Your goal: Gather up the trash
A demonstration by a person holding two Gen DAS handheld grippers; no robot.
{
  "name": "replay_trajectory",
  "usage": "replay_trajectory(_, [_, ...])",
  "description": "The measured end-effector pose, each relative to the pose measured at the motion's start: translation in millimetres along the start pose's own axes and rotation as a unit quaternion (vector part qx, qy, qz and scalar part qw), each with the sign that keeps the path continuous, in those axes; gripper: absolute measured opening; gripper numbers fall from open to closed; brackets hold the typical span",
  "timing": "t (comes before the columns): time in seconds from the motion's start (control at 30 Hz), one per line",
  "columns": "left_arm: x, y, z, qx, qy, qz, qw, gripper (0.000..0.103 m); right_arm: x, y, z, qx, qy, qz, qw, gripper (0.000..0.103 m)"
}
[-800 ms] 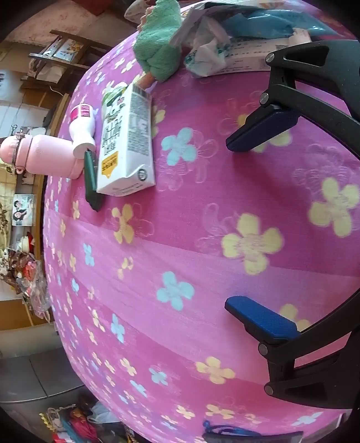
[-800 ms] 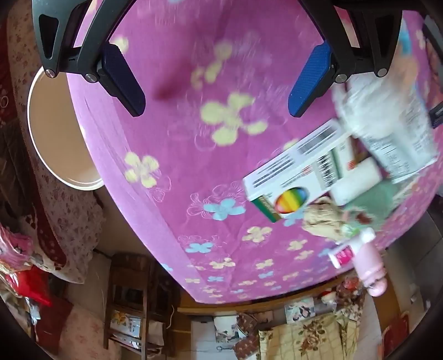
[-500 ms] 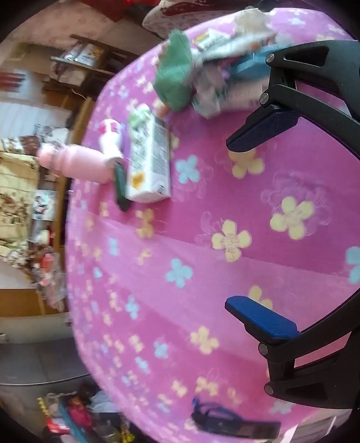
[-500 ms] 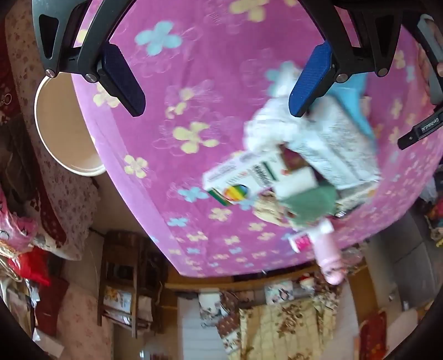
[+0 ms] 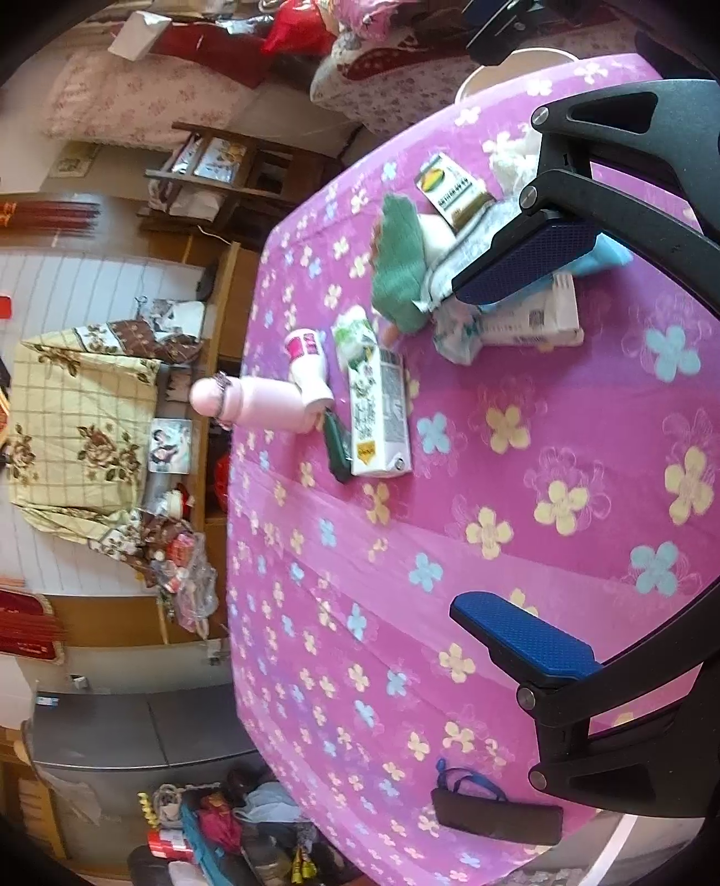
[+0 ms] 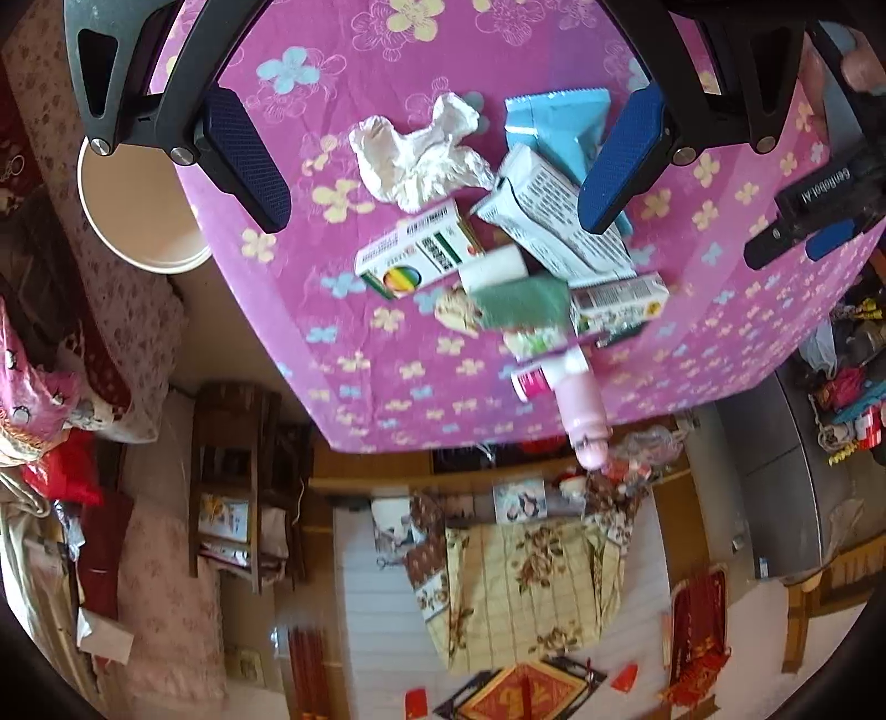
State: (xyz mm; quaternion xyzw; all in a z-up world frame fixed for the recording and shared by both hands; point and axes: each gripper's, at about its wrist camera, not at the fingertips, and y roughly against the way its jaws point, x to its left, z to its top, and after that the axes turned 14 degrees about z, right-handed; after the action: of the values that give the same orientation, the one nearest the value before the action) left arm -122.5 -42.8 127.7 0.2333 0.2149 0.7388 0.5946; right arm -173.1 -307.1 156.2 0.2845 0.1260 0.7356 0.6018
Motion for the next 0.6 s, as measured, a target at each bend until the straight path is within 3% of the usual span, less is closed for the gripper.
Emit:
replay_trajectory(0.37, [-11, 32, 6, -0.048, -0.010, -0.004, 0.9988, 0.103, 3, 13, 6, -0.029, 0.014, -0.016, 0.999, 0.103])
replay_trajectory(0.6, [-12, 35, 6, -0.056, -0.007, -0.006, 0.9984, 0.103, 1, 14, 7, -0.034, 0.012, -0.016, 0.999, 0.103])
